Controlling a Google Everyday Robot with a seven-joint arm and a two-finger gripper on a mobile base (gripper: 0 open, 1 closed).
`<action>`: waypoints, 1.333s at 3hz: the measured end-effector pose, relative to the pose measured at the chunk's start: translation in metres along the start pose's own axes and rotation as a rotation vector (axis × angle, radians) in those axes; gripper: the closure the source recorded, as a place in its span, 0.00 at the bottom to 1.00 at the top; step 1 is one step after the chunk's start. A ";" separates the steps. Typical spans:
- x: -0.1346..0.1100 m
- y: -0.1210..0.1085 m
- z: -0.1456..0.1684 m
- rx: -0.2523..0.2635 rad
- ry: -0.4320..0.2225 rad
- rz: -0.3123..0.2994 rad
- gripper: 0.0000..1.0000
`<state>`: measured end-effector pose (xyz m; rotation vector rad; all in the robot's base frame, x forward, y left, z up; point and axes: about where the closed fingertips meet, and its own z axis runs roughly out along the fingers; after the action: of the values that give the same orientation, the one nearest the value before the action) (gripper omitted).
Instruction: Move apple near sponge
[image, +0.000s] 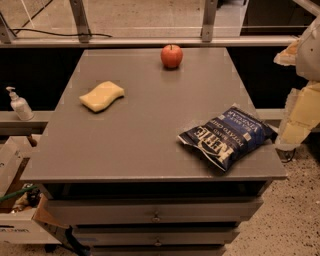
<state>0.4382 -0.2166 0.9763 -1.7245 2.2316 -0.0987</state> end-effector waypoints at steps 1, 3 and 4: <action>0.000 0.000 0.000 0.000 0.000 0.000 0.00; -0.025 -0.030 0.017 0.039 -0.171 0.027 0.00; -0.055 -0.066 0.038 0.062 -0.307 0.074 0.00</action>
Offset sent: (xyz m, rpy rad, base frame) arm 0.0266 0.0158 -0.0059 0.1283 -0.0580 0.0282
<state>0.5231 -0.1768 0.9681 -1.5089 2.0410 0.1059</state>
